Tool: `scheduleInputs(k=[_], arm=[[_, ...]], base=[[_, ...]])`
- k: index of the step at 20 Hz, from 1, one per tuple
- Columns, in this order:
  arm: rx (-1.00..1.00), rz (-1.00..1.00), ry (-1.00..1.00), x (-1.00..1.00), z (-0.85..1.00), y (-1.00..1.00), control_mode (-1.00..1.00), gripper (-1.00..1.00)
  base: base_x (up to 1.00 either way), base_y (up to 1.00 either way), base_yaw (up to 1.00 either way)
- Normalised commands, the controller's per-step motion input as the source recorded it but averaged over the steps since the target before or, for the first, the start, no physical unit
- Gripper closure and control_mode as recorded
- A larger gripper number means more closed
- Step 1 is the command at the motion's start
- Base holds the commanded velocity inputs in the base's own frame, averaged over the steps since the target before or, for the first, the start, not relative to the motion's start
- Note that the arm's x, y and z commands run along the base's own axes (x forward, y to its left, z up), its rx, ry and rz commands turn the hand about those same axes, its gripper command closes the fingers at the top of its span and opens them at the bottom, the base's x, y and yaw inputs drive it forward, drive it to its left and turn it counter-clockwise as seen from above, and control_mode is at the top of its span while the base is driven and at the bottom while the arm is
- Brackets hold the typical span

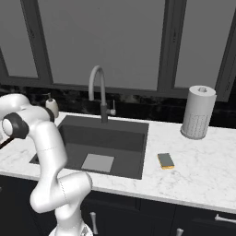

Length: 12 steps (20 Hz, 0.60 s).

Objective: Pick the pan and sponge and place them into the sink. Then turn on the water.

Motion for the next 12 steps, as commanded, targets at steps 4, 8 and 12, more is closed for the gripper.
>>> scheduleInputs(k=[4, 8, 12], arm=[[0.00, 0.00, -0.03, 0.02, -0.28, 0.00, -1.00, -1.00], [0.00, 0.00, -0.01, 0.14, -0.21, 0.00, -1.00, -1.00], [0.00, 0.00, 0.00, 0.04, -0.13, 0.00, -1.00, -1.00]], base=[[0.00, 0.00, 0.00], [0.00, 0.00, 0.00], [0.00, 0.00, 0.00]])
